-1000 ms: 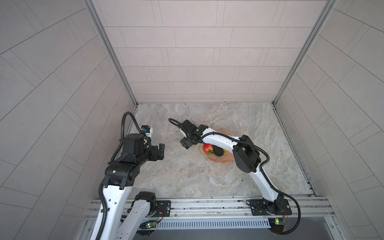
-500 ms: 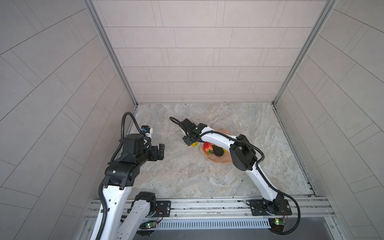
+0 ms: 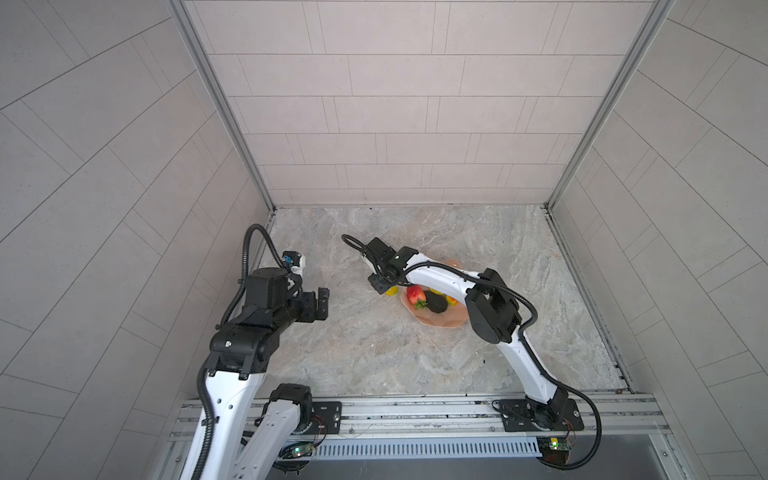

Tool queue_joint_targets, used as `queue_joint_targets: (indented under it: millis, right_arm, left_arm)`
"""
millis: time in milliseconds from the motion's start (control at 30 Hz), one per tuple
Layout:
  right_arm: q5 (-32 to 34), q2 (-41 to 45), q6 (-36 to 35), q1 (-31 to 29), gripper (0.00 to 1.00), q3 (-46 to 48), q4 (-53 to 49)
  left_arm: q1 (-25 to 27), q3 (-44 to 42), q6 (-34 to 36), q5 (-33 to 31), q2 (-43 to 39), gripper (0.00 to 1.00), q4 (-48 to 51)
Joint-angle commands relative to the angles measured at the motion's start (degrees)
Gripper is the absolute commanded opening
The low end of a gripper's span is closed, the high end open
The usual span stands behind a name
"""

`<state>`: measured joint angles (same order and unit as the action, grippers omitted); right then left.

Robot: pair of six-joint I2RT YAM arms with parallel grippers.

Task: Place and organize the fake fruits in the fruit bowl
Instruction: 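Grasp the remaining mango on the table with the right gripper, then set the mango into the bowl and open the right gripper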

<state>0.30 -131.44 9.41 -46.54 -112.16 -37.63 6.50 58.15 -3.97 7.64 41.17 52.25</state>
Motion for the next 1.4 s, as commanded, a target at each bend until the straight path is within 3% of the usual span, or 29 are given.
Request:
queue_joint_targets:
  millis: [0, 267, 500, 1200, 1367]
  right_arm:
    - [-0.1, 10.4, -0.2, 0.7, 0.06, 3.5, 1.7]
    - [2.3, 25.2, 1.7, 4.8, 0.05, 20.4, 10.1]
    - [2.0, 29.8, 4.2, 9.2, 0.04, 32.7, 19.9]
    - [-3.2, 24.6, 7.2, 11.6, 0.1, 37.1, 28.5]
    - [-3.8, 24.6, 7.4, 11.6, 0.21, 37.6, 28.5]
  left_arm:
    - [0.1, -0.1, 0.7, -0.3, -0.3, 1.0, 0.0]
    - [0.0, -0.4, 0.5, -0.1, -0.2, 1.0, -0.2]
    - [0.0, -0.7, 0.3, 0.0, -0.2, 1.0, -0.6]
    - [0.0, -1.0, 0.2, 0.3, 0.5, 1.0, -0.8]
    - [0.0, -0.9, 0.3, 0.3, 0.7, 1.0, -0.8]
